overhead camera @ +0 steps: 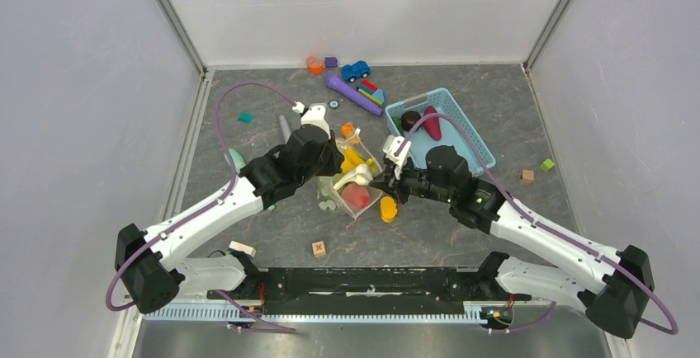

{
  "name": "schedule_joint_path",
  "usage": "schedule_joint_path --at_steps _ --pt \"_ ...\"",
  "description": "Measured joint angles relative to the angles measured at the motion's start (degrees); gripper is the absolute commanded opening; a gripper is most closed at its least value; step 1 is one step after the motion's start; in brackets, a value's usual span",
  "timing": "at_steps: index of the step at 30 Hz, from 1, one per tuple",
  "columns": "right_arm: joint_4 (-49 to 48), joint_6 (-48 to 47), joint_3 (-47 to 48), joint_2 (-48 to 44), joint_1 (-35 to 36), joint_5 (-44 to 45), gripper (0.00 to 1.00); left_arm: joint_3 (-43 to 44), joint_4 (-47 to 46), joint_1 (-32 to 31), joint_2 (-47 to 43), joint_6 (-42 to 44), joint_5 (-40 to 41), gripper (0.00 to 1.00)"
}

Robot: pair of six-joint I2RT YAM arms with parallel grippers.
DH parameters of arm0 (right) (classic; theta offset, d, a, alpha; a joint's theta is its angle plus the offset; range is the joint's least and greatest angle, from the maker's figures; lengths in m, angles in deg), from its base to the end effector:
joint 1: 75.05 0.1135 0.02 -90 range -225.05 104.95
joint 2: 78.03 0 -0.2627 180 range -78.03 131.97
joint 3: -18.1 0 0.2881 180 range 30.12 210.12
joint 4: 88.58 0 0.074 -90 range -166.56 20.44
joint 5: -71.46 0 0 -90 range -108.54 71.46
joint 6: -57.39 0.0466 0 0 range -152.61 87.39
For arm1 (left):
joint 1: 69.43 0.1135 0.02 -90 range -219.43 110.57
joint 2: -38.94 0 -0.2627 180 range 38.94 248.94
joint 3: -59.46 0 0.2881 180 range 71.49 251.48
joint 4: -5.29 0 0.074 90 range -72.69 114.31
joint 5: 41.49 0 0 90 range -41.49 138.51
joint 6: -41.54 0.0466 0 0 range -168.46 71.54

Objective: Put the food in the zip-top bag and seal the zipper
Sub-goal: Place the fake vegetable in the zipper food storage bag.

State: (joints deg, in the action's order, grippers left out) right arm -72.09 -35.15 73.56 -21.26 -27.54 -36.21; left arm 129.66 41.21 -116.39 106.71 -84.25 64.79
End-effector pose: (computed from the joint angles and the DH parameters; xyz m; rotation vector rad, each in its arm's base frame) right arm 0.1765 0.2137 0.2905 -1.0193 1.6639 0.8192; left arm 0.2194 -0.2158 0.3034 0.0452 2.1775 -0.5383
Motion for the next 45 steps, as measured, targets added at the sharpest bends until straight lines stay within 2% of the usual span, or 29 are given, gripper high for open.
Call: schedule_joint_path --at_steps 9,15,21,26,30,35,38,40,45 --pt "7.4 0.5 4.2 5.8 2.8 21.7 0.0 0.0 0.0 0.0 -1.0 0.0 -1.8 0.05" --pt "10.7 3.8 7.3 10.6 4.2 31.0 0.0 0.0 -0.4 0.0 -1.6 0.0 -3.6 0.05" --pt "10.1 4.8 10.6 13.3 7.9 33.3 0.05 0.0 -0.6 0.0 -1.6 0.0 -4.8 0.05" --pt "8.5 5.0 12.5 15.0 10.1 32.9 0.15 0.0 -1.6 0.0 -1.6 0.0 -5.3 0.05" --pt "6.4 5.4 12.7 15.8 10.6 32.0 0.15 0.0 -1.7 0.0 -1.6 0.0 -5.9 0.05" --pt "4.0 6.5 12.7 16.6 10.6 31.9 0.3 0.0 -1.7 0.2 -1.6 -0.1 -5.9 0.05" --pt "1.7 7.3 12.7 17.3 10.6 32.2 0.52 -0.4 -1.7 0.2 -1.9 -0.3 -6.0 0.05" --pt "1.0 7.8 12.7 17.6 10.6 32.3 0.61 -0.5 -1.7 0.2 -2.2 -0.7 -6.0 0.05" --pt "0.0 7.3 12.7 17.4 10.6 32.3 0.9 -1.0 -1.7 0.2 -3.5 -1.1 -5.7 0.05"
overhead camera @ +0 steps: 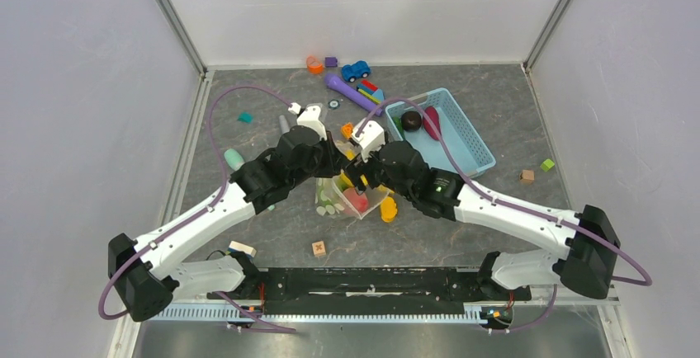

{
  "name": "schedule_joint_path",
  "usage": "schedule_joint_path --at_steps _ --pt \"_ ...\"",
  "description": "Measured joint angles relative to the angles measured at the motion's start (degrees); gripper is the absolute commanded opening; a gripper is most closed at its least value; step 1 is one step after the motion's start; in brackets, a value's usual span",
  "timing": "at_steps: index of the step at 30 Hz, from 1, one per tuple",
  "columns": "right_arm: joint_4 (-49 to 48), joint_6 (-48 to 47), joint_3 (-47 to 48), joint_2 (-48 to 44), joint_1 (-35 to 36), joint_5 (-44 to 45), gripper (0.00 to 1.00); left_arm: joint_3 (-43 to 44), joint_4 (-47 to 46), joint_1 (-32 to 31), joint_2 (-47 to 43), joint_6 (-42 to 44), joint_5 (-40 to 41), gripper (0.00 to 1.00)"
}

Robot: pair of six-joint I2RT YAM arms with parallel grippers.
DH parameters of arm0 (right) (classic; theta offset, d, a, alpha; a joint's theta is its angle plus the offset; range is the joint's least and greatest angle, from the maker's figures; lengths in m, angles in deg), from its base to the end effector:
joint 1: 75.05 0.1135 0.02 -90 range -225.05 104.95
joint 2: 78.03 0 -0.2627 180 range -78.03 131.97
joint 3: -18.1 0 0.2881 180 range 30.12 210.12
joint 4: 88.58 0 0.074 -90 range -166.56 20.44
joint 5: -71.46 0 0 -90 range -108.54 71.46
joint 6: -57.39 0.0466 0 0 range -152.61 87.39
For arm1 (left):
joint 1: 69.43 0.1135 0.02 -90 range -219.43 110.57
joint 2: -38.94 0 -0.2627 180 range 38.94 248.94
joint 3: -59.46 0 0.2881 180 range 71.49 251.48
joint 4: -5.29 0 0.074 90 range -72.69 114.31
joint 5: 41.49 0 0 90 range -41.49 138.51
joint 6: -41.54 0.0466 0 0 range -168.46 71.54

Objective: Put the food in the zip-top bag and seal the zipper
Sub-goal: Place the fake vegetable in the zipper food storage bag.

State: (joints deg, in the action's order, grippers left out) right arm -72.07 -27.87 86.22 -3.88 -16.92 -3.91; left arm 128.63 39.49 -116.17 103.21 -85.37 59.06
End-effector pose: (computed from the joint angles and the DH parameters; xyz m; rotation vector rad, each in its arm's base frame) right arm 0.1920 0.2866 0.2903 -0.7354 1.8390 0.4710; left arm 0.2101 -0.2108 0.3161 0.0683 2.1482 -0.6903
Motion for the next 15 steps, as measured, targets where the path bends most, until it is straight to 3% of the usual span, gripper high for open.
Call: schedule_joint_path --at_steps 2,9,15 --pt "-0.6 -0.9 -0.7 -1.4 0.0 -0.1 0.98 -0.3 0.0 0.0 -0.3 -0.2 0.4 0.05" --pt "-1.4 -2.3 -4.4 -9.9 -0.7 1.1 0.98 -0.3 0.1 0.0 -0.3 -0.4 2.4 0.05" --pt "-2.3 -1.6 -7.7 -15.6 -7.1 2.3 0.98 -0.4 0.1 0.0 -0.3 -0.5 3.3 0.05"
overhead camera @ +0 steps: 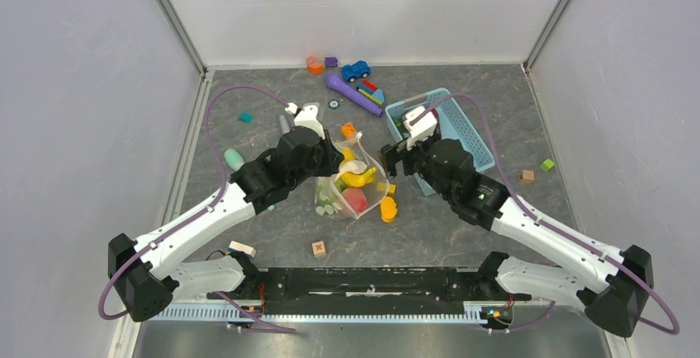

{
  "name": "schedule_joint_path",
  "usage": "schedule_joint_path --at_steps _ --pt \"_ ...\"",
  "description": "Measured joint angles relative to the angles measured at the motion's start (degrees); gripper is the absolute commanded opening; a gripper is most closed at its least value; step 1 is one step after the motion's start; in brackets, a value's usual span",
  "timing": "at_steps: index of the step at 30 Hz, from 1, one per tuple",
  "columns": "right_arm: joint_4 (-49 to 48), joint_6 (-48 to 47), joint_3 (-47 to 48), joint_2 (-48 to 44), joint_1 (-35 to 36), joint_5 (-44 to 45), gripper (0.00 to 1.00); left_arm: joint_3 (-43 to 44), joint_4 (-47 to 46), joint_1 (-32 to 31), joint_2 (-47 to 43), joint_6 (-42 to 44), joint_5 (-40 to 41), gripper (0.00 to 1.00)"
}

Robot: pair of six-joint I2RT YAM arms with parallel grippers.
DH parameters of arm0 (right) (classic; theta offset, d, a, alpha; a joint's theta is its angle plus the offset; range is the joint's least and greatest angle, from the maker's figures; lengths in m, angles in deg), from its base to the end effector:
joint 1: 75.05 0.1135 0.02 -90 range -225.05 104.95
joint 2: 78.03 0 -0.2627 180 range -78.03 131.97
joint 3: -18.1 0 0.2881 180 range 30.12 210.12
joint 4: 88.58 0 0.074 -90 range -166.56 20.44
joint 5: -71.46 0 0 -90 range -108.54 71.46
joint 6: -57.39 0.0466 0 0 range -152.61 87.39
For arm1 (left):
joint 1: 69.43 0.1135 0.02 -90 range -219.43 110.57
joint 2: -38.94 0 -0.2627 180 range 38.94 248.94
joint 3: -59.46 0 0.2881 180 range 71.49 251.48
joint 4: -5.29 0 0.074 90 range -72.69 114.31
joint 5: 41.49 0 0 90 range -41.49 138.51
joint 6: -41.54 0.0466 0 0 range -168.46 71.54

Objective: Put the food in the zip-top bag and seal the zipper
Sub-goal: Place the fake vegetable in the zipper food storage bag, then pick up the fake vegetable from the bin.

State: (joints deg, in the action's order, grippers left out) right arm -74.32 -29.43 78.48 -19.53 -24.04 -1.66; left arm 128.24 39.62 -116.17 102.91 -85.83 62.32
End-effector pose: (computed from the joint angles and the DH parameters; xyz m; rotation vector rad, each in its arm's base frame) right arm 0.1908 0.2142 0.3215 -0.5286 1.7171 0.4179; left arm 0.2107 -0.2076 0.3150 0.0241 2.1346 -0.6400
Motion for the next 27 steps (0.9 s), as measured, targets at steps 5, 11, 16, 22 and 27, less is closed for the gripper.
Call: schedule_joint_path --at_steps 5,11,16,22,27 --pt "-0.1 0.7 -0.6 0.0 -10.6 -0.1 0.98 -0.2 0.1 0.0 0.0 0.0 1.0 0.05" --pt "-0.2 2.9 0.7 8.6 -22.8 -0.4 0.98 -0.2 0.4 0.0 0.0 0.0 1.2 0.05" --pt "0.0 4.6 1.5 19.1 -31.1 -3.7 0.95 -0.2 0.7 0.0 0.0 0.0 1.7 0.05" --pt "-1.9 4.0 1.4 29.4 -35.3 -5.1 0.91 -0.2 1.4 0.0 0.0 0.0 2.4 0.05" --pt "-6.6 2.5 1.4 33.8 -35.4 -6.8 0.84 -0.2 1.4 0.0 0.2 0.0 2.6 0.05"
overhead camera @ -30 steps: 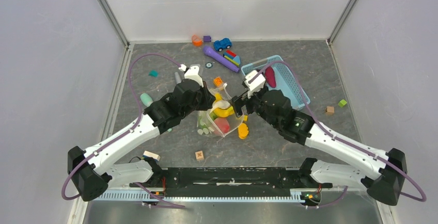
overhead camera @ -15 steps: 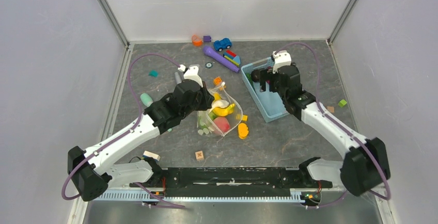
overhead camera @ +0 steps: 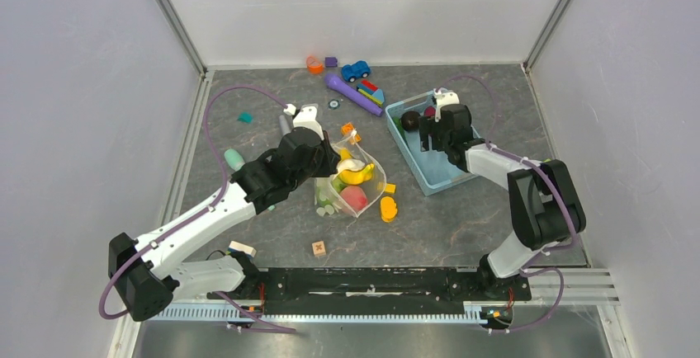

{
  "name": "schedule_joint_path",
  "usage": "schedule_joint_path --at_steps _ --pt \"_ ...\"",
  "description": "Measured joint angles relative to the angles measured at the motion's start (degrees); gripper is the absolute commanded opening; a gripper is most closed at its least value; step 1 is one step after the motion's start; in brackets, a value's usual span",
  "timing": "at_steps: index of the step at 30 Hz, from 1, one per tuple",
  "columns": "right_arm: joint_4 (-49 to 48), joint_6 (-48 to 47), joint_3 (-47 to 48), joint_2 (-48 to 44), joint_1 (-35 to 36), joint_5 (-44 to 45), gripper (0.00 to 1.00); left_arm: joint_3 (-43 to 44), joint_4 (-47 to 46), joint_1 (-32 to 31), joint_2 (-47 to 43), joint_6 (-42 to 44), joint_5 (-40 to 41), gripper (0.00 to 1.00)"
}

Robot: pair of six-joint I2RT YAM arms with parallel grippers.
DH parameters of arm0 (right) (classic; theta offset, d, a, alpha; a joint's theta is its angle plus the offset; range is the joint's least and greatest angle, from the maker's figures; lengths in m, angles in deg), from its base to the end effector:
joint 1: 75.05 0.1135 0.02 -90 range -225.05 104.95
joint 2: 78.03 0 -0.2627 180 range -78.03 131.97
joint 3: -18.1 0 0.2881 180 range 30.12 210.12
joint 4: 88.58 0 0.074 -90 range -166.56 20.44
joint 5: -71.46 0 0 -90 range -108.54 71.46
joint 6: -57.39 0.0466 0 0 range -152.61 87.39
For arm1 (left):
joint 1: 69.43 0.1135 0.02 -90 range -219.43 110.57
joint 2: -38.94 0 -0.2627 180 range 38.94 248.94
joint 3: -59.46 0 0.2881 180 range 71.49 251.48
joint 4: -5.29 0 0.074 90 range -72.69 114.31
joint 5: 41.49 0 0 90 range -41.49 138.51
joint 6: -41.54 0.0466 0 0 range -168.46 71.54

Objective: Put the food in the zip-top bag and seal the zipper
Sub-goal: Pick up the fake vegetable from the bin.

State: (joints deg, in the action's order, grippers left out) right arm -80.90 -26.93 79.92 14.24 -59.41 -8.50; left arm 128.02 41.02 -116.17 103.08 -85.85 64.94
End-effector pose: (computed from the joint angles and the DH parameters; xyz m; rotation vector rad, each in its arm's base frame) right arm 0.3614 0.0928 0.1560 -0.0983 2.2222 0.0081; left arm 0.2111 -0.2051 0.3104 0.0013 2.1464 -0.5765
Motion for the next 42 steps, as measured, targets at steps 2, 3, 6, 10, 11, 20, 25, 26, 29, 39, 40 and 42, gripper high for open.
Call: schedule_joint_path --at_steps 2,3,6,10,11,20,25,26,29,39,40,42 --pt "-2.5 -0.6 0.0 1.4 0.1 -0.3 0.81 0.0 0.1 0.0 0.0 0.0 0.0 0.05" --pt "-3.5 -0.8 0.0 2.0 0.1 -0.4 0.79 0.0 0.1 0.0 0.0 0.0 0.0 0.05" --pt "-6.6 -1.2 -0.2 4.1 0.0 -0.4 0.72 0.0 0.2 0.0 0.0 0.0 0.0 0.05" --pt "-9.9 -1.2 -0.2 7.0 0.0 -1.0 0.62 0.0 0.2 0.0 0.0 -0.2 0.0 0.05" --pt "-10.7 -1.2 -0.2 7.8 0.0 -1.2 0.6 0.0 0.2 0.0 0.0 -0.3 0.0 0.05" --pt "-12.7 -0.5 -0.2 11.1 0.0 -1.0 0.38 0.0 0.2 0.0 0.0 -0.7 0.0 0.05" --pt "-12.7 0.1 -0.2 11.3 0.0 0.0 0.23 0.0 0.2 0.0 0.0 -0.8 0.0 0.05" --pt "-12.7 0.2 -0.2 11.3 0.0 0.2 0.22 0.0 0.2 0.0 0.0 -0.7 0.0 0.05" --pt "-12.6 0.6 -0.2 11.3 0.0 0.8 0.16 0.0 0.2 0.0 0.0 -0.8 0.0 0.05" --pt "-10.1 0.7 -5.1 0.1 0.0 2.2 0.05 0.0 0.2 0.0 0.0 -0.8 0.0 0.05" --pt "-9.8 0.7 -5.6 -1.4 0.0 2.2 0.05 0.0 0.2 0.0 0.0 -0.8 0.0 0.05" --pt "-8.9 0.8 -6.6 -4.1 0.0 2.0 0.05 0.0 0.2 0.0 0.0 -0.8 0.0 0.05"
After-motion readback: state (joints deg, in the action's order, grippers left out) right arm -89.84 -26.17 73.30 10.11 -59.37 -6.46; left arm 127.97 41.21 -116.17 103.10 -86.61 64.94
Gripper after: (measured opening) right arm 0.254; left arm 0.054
